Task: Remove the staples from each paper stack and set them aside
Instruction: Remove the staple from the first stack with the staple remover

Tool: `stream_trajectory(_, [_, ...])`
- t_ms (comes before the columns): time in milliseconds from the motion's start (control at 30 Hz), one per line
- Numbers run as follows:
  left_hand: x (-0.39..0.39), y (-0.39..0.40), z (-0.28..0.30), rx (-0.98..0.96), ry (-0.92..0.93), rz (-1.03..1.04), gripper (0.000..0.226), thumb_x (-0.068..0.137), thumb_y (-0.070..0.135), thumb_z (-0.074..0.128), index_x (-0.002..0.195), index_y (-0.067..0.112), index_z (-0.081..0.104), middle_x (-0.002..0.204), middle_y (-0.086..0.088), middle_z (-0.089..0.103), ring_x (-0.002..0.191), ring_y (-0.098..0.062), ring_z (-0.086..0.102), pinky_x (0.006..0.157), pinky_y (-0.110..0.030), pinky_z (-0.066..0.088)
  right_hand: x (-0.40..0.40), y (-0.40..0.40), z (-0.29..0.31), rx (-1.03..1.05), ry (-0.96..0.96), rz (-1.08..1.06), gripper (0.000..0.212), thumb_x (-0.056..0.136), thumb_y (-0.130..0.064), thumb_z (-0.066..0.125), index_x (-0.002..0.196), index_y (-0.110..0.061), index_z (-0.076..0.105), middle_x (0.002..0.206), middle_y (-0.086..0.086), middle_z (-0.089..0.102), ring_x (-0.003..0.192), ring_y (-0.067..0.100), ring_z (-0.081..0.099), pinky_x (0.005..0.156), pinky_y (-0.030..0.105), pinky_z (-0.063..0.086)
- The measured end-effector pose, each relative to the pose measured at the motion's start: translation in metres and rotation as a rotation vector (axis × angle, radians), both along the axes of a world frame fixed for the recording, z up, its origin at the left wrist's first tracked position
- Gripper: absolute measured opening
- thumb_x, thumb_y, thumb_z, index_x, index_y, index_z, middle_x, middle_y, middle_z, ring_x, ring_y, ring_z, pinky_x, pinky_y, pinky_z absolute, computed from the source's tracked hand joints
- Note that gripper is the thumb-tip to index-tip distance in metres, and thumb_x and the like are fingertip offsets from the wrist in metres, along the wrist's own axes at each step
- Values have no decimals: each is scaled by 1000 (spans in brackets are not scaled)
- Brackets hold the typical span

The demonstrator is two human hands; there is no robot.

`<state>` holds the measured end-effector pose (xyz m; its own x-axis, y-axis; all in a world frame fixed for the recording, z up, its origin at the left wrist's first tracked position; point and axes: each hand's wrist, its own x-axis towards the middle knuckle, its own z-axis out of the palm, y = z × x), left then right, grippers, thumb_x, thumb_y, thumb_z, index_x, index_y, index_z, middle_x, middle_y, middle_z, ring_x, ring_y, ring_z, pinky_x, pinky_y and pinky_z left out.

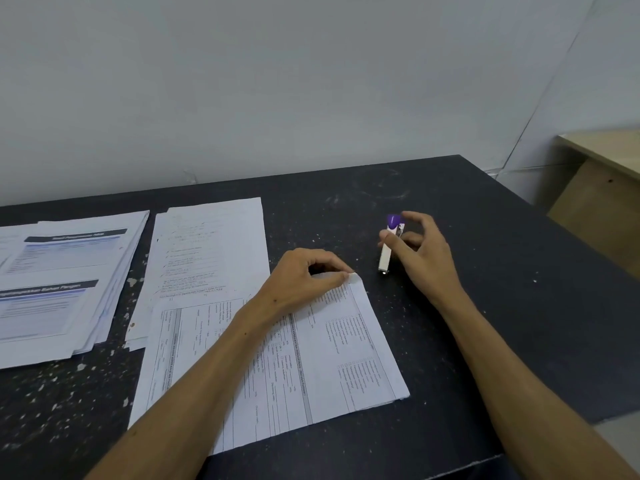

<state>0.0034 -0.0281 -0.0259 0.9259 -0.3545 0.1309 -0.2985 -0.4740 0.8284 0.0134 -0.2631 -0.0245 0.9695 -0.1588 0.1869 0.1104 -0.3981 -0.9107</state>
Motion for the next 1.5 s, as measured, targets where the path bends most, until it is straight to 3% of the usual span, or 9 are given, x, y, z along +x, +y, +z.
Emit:
stream_trajectory(167, [-1,-2,3,-64,39,50,8,101,33,66,100,32,74,98,16,73,90,3,68,66,-5,46,-8,3,9,298,25,70,57,91,-26,79,139,-23,48,98,11,78,81,24,75,77,32,62])
stream_trajectory(300, [-1,-3,8,-129,106,48,11,103,32,62,97,29,71,96,9,72,87,-3,72,65,-8,47,-13,6,18,656,80,137,25,92,-11,76,109,-3,60,100,14,76,79,23,72,76,27,60])
stream_trajectory(433, [0,-3,8,-139,129,58,13,102,33,63,106,28,74,98,12,73,87,2,70,64,-5,47,-12,6,18,784,192,175,17,90,-6,76,88,-7,59,87,9,72,83,23,74,78,26,61])
stream_trajectory(567, [-1,-4,8,-125,115,65,11,102,33,63,103,28,74,98,11,72,87,3,69,63,-3,45,-13,9,21,874,246,174,8,96,-7,69,98,0,65,95,12,76,88,23,77,77,24,62])
stream_trajectory(733, [-2,-5,8,-123,112,54,10,102,31,63,100,29,73,96,12,72,86,3,69,64,-4,46,-18,8,27,690,266,181,27,99,-28,68,105,-2,72,81,14,74,61,16,68,54,20,54])
stream_trajectory(933, [-2,-6,6,-116,84,67,12,102,30,63,106,26,74,97,12,72,88,-5,71,64,-7,47,-22,9,27,489,215,256,20,97,-21,71,103,-4,65,76,17,71,55,20,62,47,22,44])
stream_trajectory(1233, [-1,-7,7,-102,95,57,12,103,29,62,106,25,73,95,8,71,82,-3,69,63,-6,46,-24,3,30,402,263,351,32,82,-18,80,100,-1,60,95,23,76,70,22,71,60,24,58])
stream_trajectory(1500, [-1,-5,7,-88,100,30,8,101,26,65,105,28,72,97,9,72,82,3,69,63,-4,48,-24,-5,31,334,259,400,31,76,-9,85,91,-1,58,101,24,77,93,37,76,77,34,65])
